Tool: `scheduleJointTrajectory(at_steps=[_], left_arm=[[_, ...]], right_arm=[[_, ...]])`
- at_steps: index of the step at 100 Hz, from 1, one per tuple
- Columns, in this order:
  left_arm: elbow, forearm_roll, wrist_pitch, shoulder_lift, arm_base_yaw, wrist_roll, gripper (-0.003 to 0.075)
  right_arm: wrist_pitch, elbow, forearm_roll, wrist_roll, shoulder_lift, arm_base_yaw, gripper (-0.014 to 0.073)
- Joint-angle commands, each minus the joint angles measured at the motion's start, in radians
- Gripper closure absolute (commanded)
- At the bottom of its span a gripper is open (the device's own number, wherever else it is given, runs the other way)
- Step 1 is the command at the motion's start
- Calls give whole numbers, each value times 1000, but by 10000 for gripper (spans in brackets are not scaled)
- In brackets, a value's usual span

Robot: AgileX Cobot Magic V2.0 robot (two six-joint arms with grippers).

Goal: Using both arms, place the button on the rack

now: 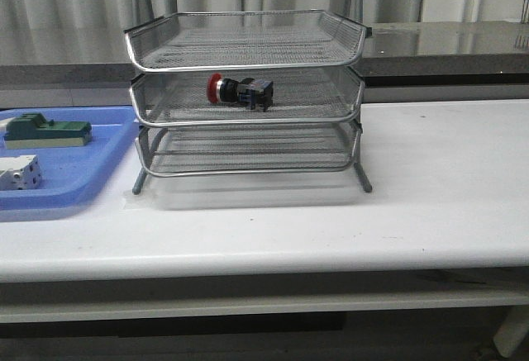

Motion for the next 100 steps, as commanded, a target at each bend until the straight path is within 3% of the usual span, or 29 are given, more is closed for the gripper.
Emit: scheduleJointTrajectory(at_steps=[1, 31, 42, 71, 100], left_arm=[[-27, -11, -73, 5, 2, -10, 741], [-27, -11, -73, 5, 2, -10, 741], [-25, 52, -73, 5, 2, -13, 741], [62, 495, -114, -60, 2, -523, 741], [192, 559, -114, -248, 4, -557, 741]], right_arm=[[-86, -16, 1, -8, -18, -6, 650], [-86, -16, 1, -8, -18, -6, 650], [-86, -16, 1, -8, -18, -6, 650], [-86, -16, 1, -8, -18, -6, 650], [-86, -16, 1, -8, -18, -6, 650]])
